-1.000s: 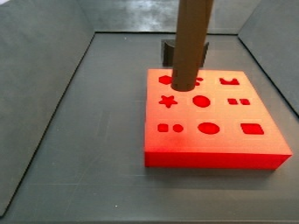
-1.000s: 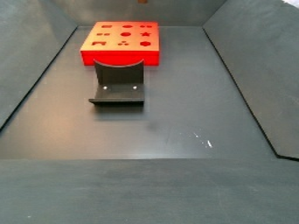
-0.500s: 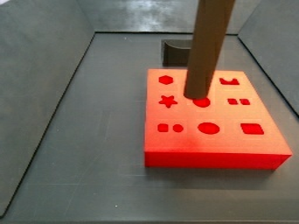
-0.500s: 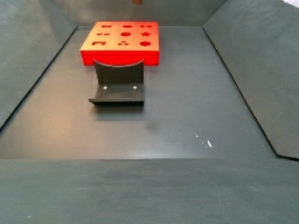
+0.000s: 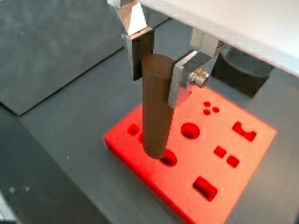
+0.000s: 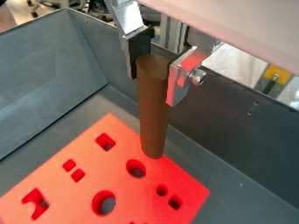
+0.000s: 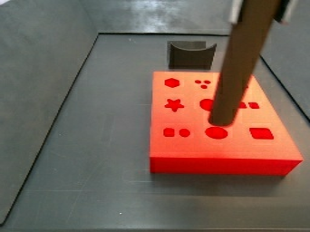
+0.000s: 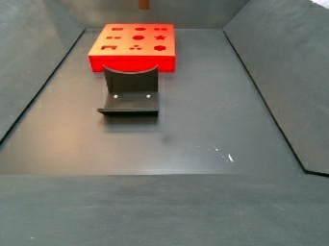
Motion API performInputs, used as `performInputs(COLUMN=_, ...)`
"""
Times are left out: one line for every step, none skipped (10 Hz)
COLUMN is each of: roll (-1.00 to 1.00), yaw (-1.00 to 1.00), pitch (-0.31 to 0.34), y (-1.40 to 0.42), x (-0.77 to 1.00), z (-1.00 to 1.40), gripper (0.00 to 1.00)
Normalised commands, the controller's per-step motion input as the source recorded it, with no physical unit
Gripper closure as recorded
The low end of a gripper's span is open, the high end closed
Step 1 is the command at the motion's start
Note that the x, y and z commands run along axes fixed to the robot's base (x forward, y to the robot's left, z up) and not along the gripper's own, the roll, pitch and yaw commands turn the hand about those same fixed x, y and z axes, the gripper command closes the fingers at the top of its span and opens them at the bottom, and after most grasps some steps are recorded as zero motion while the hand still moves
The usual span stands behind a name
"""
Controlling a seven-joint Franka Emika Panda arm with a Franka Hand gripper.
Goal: Insert the oval object.
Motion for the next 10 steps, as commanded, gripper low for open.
performInputs(roll=0.06, yaw=0.0, pitch=0.0, y=-0.28, x=0.82, z=-0.25, gripper=1.0)
performInputs(roll=0.24, yaw=0.0, pitch=0.097, y=-0.05, x=0.65, z=-0.27, gripper=1.0)
performInputs(roll=0.4, yaw=-0.2, pitch=0.171, y=0.04, x=0.65, z=-0.28, gripper=1.0)
performInputs(roll=0.38, yaw=-0.36, pitch=0.139, y=0.09, x=0.45, z=-0.24, gripper=1.0)
performInputs(roll=0.21, yaw=-0.37, pitch=0.091, y=0.11, x=0.35, z=-0.33, gripper=1.0)
performInputs(roll=0.04, yaw=-0.36, pitch=0.0, y=0.26, x=0.19, z=-0.36, gripper=1.0)
performInputs(roll=0.0, yaw=-0.41, pitch=-0.046, y=0.39, x=0.0, z=-0.41, gripper=1.0)
performInputs(roll=0.0, yaw=-0.22, pitch=-0.02, y=0.24, x=0.0, z=-0.24, gripper=1.0)
performInputs(roll=0.0, yaw=0.0, pitch=0.0, y=0.0, x=0.0, z=-0.02, gripper=1.0)
performInputs(roll=-0.01, yaw=0.06, pitch=0.0, y=0.0, x=0.0, z=-0.07, gripper=1.0)
